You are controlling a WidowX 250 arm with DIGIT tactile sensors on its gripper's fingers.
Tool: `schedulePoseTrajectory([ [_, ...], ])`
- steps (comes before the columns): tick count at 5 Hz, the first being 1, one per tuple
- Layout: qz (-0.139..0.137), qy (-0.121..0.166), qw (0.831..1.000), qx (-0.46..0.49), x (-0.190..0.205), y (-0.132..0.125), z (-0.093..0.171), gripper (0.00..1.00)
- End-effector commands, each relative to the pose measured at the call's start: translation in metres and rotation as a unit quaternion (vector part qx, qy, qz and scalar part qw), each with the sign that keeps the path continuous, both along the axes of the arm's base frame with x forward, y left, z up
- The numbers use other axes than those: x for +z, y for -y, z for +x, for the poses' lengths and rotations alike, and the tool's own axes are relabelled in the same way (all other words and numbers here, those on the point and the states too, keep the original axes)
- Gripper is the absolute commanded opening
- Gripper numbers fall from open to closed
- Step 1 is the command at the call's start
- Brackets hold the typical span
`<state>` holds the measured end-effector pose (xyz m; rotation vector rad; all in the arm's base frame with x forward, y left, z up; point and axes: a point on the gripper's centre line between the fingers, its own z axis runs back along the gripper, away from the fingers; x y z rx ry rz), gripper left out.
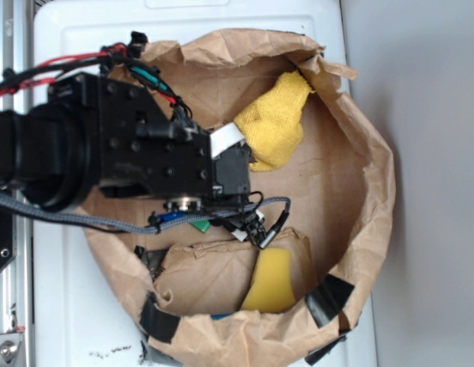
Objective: Grab the green block.
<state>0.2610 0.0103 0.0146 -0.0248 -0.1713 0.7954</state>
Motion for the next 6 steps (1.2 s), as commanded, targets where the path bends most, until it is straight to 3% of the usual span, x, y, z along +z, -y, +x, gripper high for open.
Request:
schedulePoseTrajectory([
  [1,-0.009,-0.018,1.0,0.02,0.013,0.001,0.001,0.25],
  [2,-0.019,-0.015,1.0,0.018,0.02,-0.002,0.005,0.0],
  [3,-0.061,-0.001,0.998,0.002,0.058,-0.008,0.004,0.0],
  [4,-0.046,0.02,0.998,-0.032,0.109,-0.006,-0.005,0.0],
  [5,-0.02,0.08,0.996,-0.035,0.159,-0.002,-0.016,0.0],
  [6,0.015,0.104,0.994,-0.042,0.182,-0.003,-0.02,0.0],
])
